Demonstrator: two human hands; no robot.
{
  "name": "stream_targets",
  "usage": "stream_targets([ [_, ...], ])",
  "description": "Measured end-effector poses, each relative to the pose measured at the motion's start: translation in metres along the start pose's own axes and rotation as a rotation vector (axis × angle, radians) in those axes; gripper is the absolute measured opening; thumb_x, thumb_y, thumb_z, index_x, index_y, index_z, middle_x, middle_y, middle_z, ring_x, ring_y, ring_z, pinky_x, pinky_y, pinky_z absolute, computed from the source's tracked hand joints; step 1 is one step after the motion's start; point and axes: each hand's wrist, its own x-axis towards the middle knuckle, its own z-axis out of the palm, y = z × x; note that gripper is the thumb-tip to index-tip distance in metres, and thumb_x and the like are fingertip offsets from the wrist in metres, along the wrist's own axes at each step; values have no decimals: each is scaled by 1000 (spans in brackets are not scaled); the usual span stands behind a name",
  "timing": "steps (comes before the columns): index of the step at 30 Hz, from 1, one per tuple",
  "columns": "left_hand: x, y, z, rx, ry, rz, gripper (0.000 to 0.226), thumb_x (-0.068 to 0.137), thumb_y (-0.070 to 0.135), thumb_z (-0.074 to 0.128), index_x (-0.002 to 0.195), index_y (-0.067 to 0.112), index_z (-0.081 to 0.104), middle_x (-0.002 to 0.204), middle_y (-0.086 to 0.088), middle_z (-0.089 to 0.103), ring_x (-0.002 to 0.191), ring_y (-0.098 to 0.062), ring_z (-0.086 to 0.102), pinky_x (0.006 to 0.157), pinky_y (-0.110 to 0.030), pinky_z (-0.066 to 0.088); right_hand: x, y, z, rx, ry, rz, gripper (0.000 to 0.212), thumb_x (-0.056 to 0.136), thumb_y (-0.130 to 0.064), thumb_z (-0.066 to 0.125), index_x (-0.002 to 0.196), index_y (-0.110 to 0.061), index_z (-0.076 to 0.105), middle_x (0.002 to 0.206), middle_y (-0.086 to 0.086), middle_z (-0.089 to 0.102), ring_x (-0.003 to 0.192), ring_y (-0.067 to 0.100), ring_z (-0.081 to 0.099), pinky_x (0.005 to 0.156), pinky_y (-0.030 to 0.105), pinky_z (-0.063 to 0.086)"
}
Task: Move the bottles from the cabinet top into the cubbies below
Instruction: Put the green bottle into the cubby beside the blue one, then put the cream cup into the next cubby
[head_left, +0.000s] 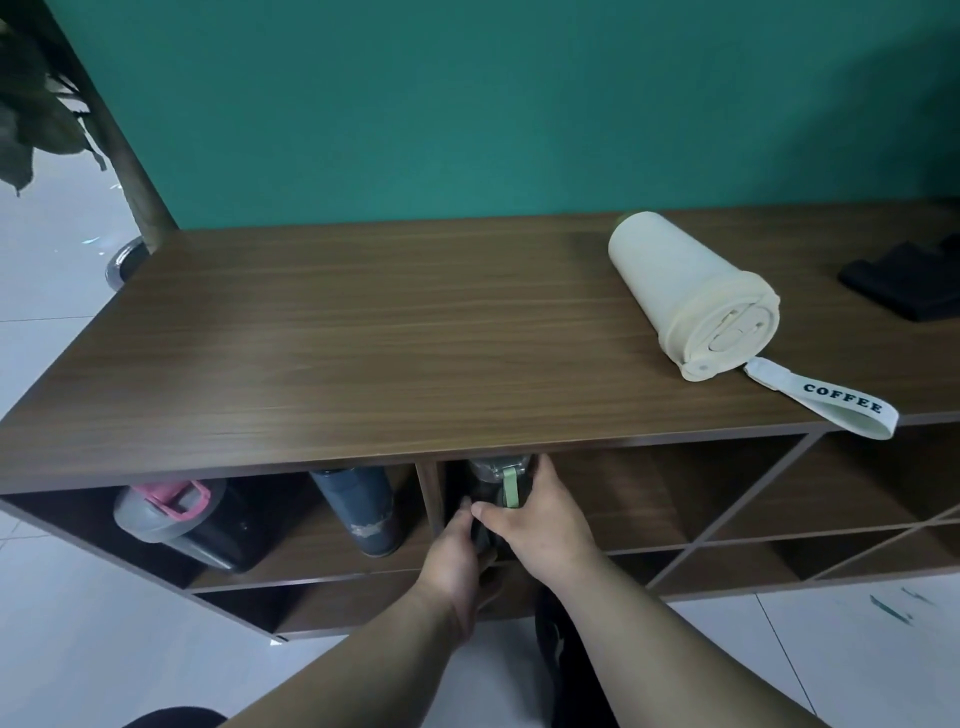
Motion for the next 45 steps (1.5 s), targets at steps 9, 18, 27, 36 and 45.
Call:
stream_targets([
  [9,-29,-26,-18,-40,-102,-129,51,103,63,33,114,26,67,113,1,72,108,-22,62,101,-47,35,-57,-8,-49,-182,-88,41,77,84,-51,69,154,-32,39,149,-7,56,135,18,54,98,28,43],
  [18,-59,-14,-10,8,-267,-127,56,105,57,30,120,20,69,120,-9,73,117,-35,61,95,-45,39,-75,-57,-137,-67,739,-172,85,77,-40,83,148,-24,39,153,-4,39,148,18,29,117,47,34],
  [27,-96,-3,-14,14,-280,-37,53,103,52,42,120,10,70,125,-18,69,99,-35,65,81,-40,41,-2,-87,-153,-211,731,-2,114,67,-63,76,153,-16,20,145,16,53,135,38,50,122,64,11],
  [36,-115,-3,-17,-17,-274,61,50,105,50,37,122,15,68,123,-14,72,109,-34,67,85,-45,46,-151,-89,-155,140,704,-297,98,67,-33,90,147,-40,33,127,-22,52,113,9,53,87,33,43],
  [45,-130,-35,23,112,-307,79,39,104,55,42,141,45,46,142,-3,62,100,-30,75,74,-41,60,-191,-22,-129,31,412,-205,103,50,-41,94,139,-52,42,129,-26,54,116,2,56,97,35,47],
])
